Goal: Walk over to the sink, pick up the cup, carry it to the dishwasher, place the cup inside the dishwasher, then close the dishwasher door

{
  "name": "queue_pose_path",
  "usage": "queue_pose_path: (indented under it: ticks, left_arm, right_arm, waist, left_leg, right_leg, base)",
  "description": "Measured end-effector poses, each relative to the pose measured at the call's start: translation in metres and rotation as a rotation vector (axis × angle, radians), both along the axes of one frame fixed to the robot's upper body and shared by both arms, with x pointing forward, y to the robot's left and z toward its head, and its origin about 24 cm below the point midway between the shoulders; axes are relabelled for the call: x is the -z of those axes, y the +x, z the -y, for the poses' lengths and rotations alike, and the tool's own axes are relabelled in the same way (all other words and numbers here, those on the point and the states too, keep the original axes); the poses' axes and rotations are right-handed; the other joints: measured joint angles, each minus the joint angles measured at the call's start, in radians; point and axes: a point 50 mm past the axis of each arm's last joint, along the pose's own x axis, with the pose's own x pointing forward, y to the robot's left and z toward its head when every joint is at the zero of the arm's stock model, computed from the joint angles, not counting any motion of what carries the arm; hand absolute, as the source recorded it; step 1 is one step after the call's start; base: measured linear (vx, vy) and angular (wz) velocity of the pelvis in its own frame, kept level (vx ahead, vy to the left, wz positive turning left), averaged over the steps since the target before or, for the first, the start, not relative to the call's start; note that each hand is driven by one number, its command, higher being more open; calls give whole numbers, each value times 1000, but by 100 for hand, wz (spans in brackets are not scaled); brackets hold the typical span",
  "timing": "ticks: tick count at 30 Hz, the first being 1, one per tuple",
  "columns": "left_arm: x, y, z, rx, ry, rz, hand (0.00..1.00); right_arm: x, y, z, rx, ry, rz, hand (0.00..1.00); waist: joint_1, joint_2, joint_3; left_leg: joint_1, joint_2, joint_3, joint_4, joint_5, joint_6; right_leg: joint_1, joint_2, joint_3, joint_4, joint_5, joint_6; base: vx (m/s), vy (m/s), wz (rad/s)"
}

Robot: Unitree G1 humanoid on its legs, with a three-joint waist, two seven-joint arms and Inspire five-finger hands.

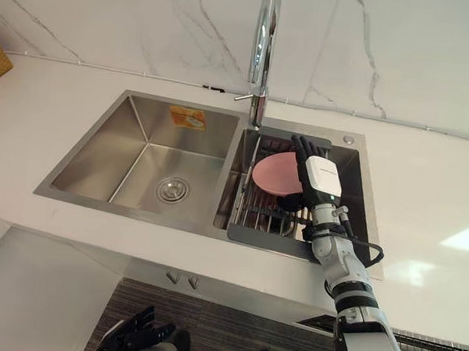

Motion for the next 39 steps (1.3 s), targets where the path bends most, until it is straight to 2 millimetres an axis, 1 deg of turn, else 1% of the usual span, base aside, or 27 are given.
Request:
queue_pose_path:
  ticks: [8,11,13,16,21,26,31,36,39]
  left_arm:
    - [0,0,0,-5,-9,0,100]
    - [0,1,0,-12,-20,-2,100]
    - [0,0,0,-12,-21,-2,100]
    - [0,1,0,-17,-27,-1,100]
    - [-1,4,0,-10,-32,7,100]
    - [-1,6,0,-1,-43,12,100]
    - [-2,7,0,1,-44,16,100]
    - [-2,7,-1,1,-44,20,100]
    - [-2,5,-1,-1,-44,16,100]
  right_arm:
    - [1,2,-1,-2,-2,-23,0]
    - [-7,7,-5,-33,-21,-2,0]
    - [-9,8,-6,-37,-18,-1,0]
    - [-8,9,-7,-45,-13,-22,0]
    - [-12,12,-9,-56,-10,-16,0]
    - [-14,13,-12,-76,-11,-7,0]
    - [-17,14,-16,-95,-12,4,0]
    - [-29,13,-25,-135,-14,48,0]
    - [-45,7,-32,-169,14,127,0]
  waist:
    - [0,0,1]
    - [0,0,2]
    - [0,0,2]
    - [1,0,5]
    - [1,-2,21]
    - [12,-2,22]
    - [12,-6,24]
    - [11,-9,26]
    - [-1,-9,26]
  left_leg:
    - [2,1,9,0,0,0]
    - [6,2,21,0,0,-1]
    - [7,3,24,0,0,-1]
    - [8,5,28,0,-1,-2]
    - [13,6,40,0,-3,-5]
    - [20,8,71,0,-12,-6]
    - [25,8,90,0,-19,-5]
    - [30,14,133,2,-30,-5]
    - [43,14,153,5,-39,-5]
  right_leg:
    - [0,0,5,1,0,0]
    - [-1,2,17,1,0,0]
    - [-1,2,19,1,0,0]
    - [-2,4,21,0,0,0]
    - [-3,5,34,-1,0,-1]
    - [-12,7,63,-2,1,0]
    - [-19,8,82,-3,4,1]
    - [-40,10,124,-4,13,2]
    - [-40,11,146,-4,14,4]
  base:
    - [-1,0,-1]
    - [-2,0,-10]
    - [-15,-3,-6]
    - [0,0,0]
    - [-4,-1,-7]
    - [10,0,-16]
    - [12,-5,-12]
    - [-6,-11,-25]
    - [0,-8,-22]
